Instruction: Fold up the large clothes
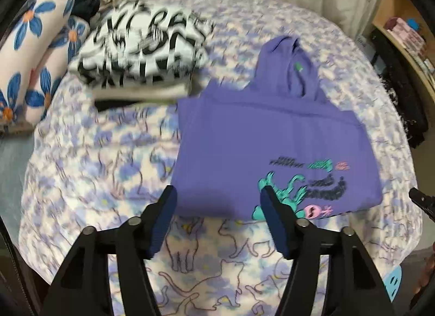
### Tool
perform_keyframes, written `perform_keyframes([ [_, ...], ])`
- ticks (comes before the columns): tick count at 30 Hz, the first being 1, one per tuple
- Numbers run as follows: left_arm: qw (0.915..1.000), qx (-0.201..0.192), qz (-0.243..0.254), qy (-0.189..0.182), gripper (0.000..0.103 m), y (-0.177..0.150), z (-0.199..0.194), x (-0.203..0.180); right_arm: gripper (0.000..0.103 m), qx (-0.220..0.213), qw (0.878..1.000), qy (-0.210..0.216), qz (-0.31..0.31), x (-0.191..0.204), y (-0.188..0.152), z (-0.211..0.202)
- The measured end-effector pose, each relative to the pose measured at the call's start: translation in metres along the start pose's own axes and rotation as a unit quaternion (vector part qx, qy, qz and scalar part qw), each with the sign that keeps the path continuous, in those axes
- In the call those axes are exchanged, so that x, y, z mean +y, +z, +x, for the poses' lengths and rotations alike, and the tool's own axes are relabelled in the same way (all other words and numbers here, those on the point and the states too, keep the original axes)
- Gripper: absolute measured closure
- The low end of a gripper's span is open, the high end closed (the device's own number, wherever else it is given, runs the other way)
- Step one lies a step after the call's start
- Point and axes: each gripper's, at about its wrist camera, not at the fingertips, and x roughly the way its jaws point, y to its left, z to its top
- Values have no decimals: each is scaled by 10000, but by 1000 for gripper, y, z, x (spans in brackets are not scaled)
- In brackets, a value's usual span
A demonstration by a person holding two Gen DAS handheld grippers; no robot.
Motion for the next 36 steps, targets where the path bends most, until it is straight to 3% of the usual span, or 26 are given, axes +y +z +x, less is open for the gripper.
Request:
perform_keyframes([
  [10,9973,-580,400,-226,34,84,-71,-28,72,-525,9957,409,-640,54,73,-71],
  [18,9959,-737,453,-273,29,165,-60,-65,71,-748,9909,868,-701,71,166,-72],
  [22,9964,-659,525,-120,29,210,-17,-90,71,-662,9902,946,-786,75,216,-28],
  [28,9969,-389,676,100,29,261,88,-144,71,-94,9910,1044,-826,78,272,89],
  [36,9981,214,561,98,29,281,225,-202,71,654,9901,1112,-556,73,293,241],
])
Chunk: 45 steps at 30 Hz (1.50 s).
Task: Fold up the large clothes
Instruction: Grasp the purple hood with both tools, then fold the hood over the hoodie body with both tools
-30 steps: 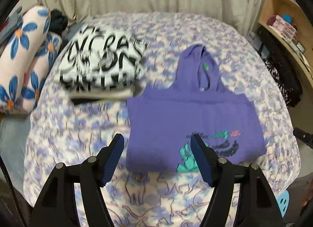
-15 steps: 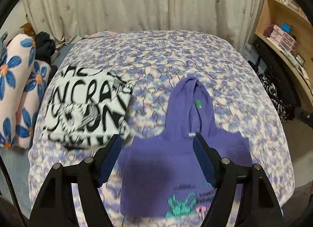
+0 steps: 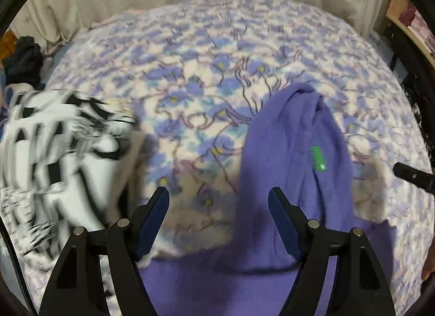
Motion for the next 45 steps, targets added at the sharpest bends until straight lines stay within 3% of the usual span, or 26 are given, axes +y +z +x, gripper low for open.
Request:
perform_keyframes([
  [7,9994,341,-62,-40,29,11,79,-9,71,115,9994,290,174,-17,8,70],
  [16,9979,643,-58,-60,32,18,133,-17,71,-24,9985,515,155,-17,28,103],
  [17,9981,613,-28,-105,36,18,135,-18,71,-22,9986,513,128,-16,30,104],
  [18,9981,597,-11,-144,46,18,135,-18,71,-5,9988,483,98,-14,31,107],
  [19,9978,590,-7,-294,67,19,136,-19,71,28,9989,468,81,-14,32,110],
  [20,9972,606,1,-447,81,19,135,-20,71,52,9988,480,57,-13,33,112],
  [21,9968,623,16,-495,97,19,136,-21,81,51,9987,510,9,-11,32,113],
  [22,9973,586,49,-444,99,19,133,-23,98,47,9989,459,-55,-9,32,113],
  [27,9995,225,205,-95,100,16,105,-18,98,-249,9980,558,-159,-11,24,86],
  [34,9990,-242,63,-357,100,-2,42,25,98,-754,9914,894,-579,-6,-9,17],
  [39,9952,-750,261,-571,100,-42,-21,55,98,-1277,9796,1004,-1181,14,-59,-40],
  [45,9905,-930,334,-952,100,-117,-60,102,97,-1474,9723,792,-1630,19,-142,-73],
])
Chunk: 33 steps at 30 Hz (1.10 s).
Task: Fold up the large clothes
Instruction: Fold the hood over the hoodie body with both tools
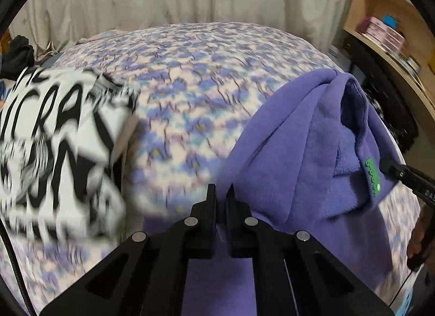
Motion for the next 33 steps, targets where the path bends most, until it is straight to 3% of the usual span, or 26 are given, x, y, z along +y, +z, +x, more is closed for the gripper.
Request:
perform_keyframes([
  [5,9987,191,478,-20,100,-84,-15,8,93,359,9988,-320,12,9,-76,-17],
  [10,9973,600,416,-17,99,-143,-11,11,88,881,9932,-538,537,3,-137,-21],
  [15,9953,953,180,-19,99,-179,-12,28,88,981,9898,-608,836,3,-167,-34],
  [21,9942,1024,-85,-321,92,-192,-26,33,88,917,9895,-562,967,12,-176,-46],
  [26,9837,1188,-616,-1203,76,-191,-30,36,85,955,9881,-293,1169,22,-178,-55],
  [28,9770,1199,-790,-1576,60,-189,-33,33,71,900,9866,-10,1361,24,-179,-61],
  [30,9708,1126,-933,-1900,51,-188,-36,30,63,780,9850,237,1522,25,-181,-66],
  [31,9674,1079,-985,-2069,50,-188,-36,27,57,731,9839,322,1598,25,-182,-66],
  [33,9637,1052,-1014,-2235,50,-187,-32,24,56,699,9821,441,1695,26,-183,-63],
])
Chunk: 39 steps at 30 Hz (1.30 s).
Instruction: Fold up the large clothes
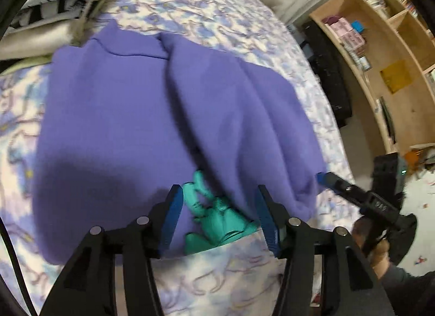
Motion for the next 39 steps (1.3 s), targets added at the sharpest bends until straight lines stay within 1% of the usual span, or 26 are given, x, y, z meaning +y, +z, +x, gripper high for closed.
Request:
perform_keyframes([
  [6,9998,-158,32,-125,50,4,28,5,56,112,9994,277,163,-4,-1,30],
  [10,9991,-317,-15,-292,50,13,45,11,56,152,9976,616,260,-4,-1,51],
  [13,9979,-454,-64,-458,50,19,53,8,57,110,9964,820,190,-1,-2,58],
  [14,9975,-485,-83,-506,51,22,57,7,60,94,9964,837,130,2,-2,59],
  [15,9969,-524,-114,-567,57,23,58,5,70,104,9962,859,94,5,-2,61],
  [16,9965,-544,-127,-620,74,25,61,3,78,111,9964,829,99,6,-2,62],
  [17,9964,-587,-127,-605,80,26,63,0,82,104,9964,827,148,6,-1,62],
  [18,9967,-648,-110,-485,90,27,62,-2,86,86,9964,820,193,5,1,61],
  [19,9968,-711,-74,-360,93,26,59,-5,87,49,9971,721,230,5,2,59],
  [20,9969,-743,-37,-246,93,24,55,-8,88,15,9980,596,230,6,4,55],
  [23,9951,-918,142,348,95,22,34,-26,89,-190,9991,315,221,9,8,37],
  [24,9939,-959,157,521,95,21,26,-29,90,-319,9993,127,171,11,10,27],
  [25,9935,-933,126,633,95,20,21,-32,90,-447,9989,-9,154,13,10,16],
  [26,9938,-878,94,671,95,18,17,-33,90,-491,9987,-74,144,14,11,12],
  [27,9937,-794,103,779,95,15,18,-35,90,-492,9984,-291,50,18,9,10],
  [28,9915,-647,236,1105,95,9,25,-41,90,-465,9977,-484,-67,21,6,13],
  [29,9874,-550,389,1433,95,4,36,-45,90,-377,9963,-750,-191,22,1,21],
  [30,9827,-452,471,1734,94,-1,47,-45,90,-208,9951,-947,-194,20,-5,33],
  [31,9794,-364,456,1933,94,-6,59,-41,90,-43,9943,-1060,-127,15,-10,45],
  [32,9786,-344,405,1987,93,-9,66,-36,90,35,9936,-1125,-35,10,-14,55],
  [33,9782,-374,374,2007,90,-11,68,-31,89,18,9934,-1146,16,6,-16,58],
  [35,9785,-446,326,1986,89,-13,66,-28,88,-25,9930,-1179,45,6,-16,58],
  [36,9789,-473,323,1964,87,-13,63,-28,84,-31,9927,-1209,5,7,-15,56],
  [37,9782,-511,312,1990,77,-14,57,-27,77,-31,9924,-1229,-31,9,-14,52],
  [38,9771,-541,285,2039,72,-15,52,-26,74,-6,9918,-1278,-50,11,-13,47],
  [39,9766,-553,263,2060,60,-14,47,-27,69,16,9908,-1348,-68,13,-11,42],
])
